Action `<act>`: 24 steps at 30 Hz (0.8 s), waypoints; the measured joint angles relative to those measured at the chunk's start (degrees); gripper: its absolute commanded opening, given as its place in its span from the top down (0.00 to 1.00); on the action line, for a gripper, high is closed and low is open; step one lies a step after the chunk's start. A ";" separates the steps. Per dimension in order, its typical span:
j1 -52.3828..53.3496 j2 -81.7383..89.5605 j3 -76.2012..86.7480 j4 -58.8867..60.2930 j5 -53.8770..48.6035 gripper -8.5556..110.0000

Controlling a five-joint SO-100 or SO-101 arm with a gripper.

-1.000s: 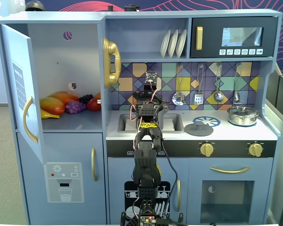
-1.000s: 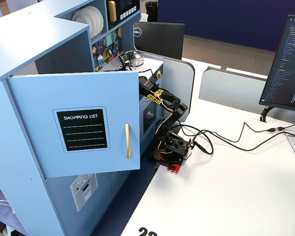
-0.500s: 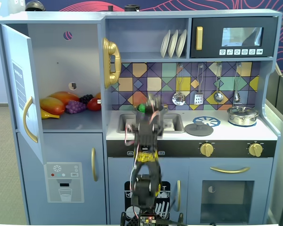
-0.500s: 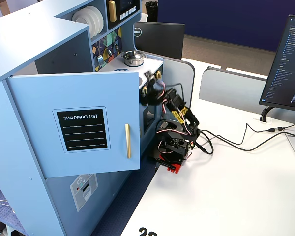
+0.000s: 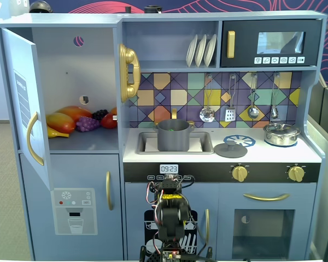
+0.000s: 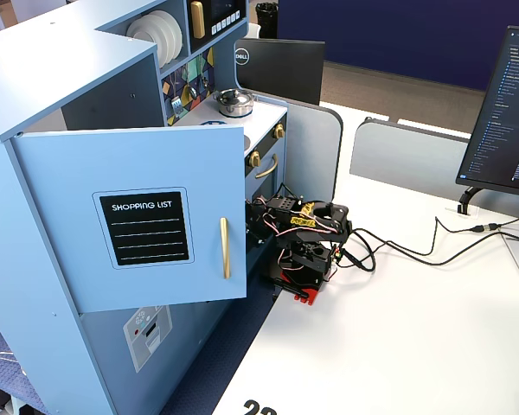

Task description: Pick up the green pineapple from the left cabinet and place it in the gray recipient

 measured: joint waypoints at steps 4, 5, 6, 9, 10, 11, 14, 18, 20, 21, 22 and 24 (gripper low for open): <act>0.26 8.88 0.00 16.17 -5.19 0.93; 0.53 10.11 -1.14 17.93 -5.36 0.93; 0.62 10.99 -1.58 18.46 -4.57 0.92; 0.79 11.95 -1.58 18.54 -1.23 0.91; 0.79 12.30 -1.58 18.54 -0.79 0.91; 0.79 12.30 -1.58 18.54 -0.44 0.91; 0.79 12.39 -1.58 18.54 0.09 0.90; 0.79 12.39 -1.58 18.54 0.18 0.89; 0.79 12.39 -1.58 18.54 0.18 0.89; 0.79 12.39 -1.58 18.54 0.18 0.89; 0.79 12.39 -1.58 18.54 0.18 0.89; 0.79 12.39 -1.58 18.54 0.18 0.89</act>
